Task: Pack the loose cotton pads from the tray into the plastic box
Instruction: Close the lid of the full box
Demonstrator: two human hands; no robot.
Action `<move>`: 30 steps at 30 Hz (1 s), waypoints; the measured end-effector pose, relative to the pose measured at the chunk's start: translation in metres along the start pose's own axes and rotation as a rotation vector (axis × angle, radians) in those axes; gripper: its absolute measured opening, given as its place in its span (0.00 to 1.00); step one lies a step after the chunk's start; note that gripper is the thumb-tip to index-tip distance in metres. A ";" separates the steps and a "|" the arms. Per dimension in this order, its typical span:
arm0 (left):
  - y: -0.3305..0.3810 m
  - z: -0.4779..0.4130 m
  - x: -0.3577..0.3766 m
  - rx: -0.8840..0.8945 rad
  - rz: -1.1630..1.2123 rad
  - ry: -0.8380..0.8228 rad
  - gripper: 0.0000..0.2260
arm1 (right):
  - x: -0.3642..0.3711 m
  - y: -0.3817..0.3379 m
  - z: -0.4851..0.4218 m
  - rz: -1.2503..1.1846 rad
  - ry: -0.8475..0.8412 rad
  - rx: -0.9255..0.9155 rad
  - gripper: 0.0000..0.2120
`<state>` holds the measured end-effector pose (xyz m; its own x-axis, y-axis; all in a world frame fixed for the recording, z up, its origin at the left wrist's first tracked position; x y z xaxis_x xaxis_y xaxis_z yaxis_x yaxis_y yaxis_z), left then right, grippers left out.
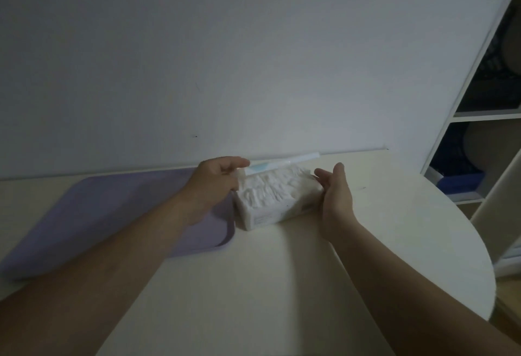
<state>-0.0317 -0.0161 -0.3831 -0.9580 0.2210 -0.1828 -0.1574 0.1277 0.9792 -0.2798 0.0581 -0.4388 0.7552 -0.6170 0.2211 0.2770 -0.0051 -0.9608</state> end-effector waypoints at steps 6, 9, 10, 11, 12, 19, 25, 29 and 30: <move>0.005 0.029 0.013 0.045 -0.196 -0.094 0.09 | 0.002 -0.007 0.012 0.208 -0.030 -0.136 0.21; 0.003 0.034 0.020 0.130 -0.396 -0.098 0.05 | 0.000 -0.010 0.015 0.239 -0.052 -0.189 0.14; 0.003 0.036 0.021 0.137 -0.413 -0.103 0.06 | -0.002 -0.010 0.014 0.237 -0.054 -0.193 0.14; 0.004 0.038 0.022 0.148 -0.423 -0.107 0.06 | -0.002 -0.010 0.014 0.236 -0.063 -0.196 0.13; 0.005 0.039 0.023 0.166 -0.436 -0.110 0.08 | -0.002 -0.010 0.013 0.238 -0.076 -0.201 0.12; 0.015 0.050 0.032 0.371 -0.830 -0.152 0.22 | -0.002 -0.007 0.014 0.239 -0.085 -0.235 0.12; 0.020 0.041 0.070 0.522 -1.112 -0.144 0.22 | -0.005 -0.009 0.017 0.259 -0.118 -0.273 0.11; 0.015 0.032 0.082 0.525 -1.266 -0.129 0.21 | 0.000 -0.008 0.017 0.308 -0.168 -0.333 0.16; 0.013 0.031 0.083 0.508 -1.270 -0.132 0.22 | 0.001 -0.008 0.016 0.330 -0.168 -0.347 0.16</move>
<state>-0.1057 0.0342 -0.3884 -0.1886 -0.2268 -0.9555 -0.7691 0.6391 0.0002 -0.2720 0.0700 -0.4285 0.8625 -0.4946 -0.1071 -0.1845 -0.1104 -0.9766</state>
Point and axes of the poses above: each hand's wrist, its own z-axis away from the middle knuckle, its own x-axis out of the palm, y = z × x, the point moved 8 cm from there along -z, towards the middle knuckle, and after that the axes turned 2 degrees about y, right-handed, at the moved point
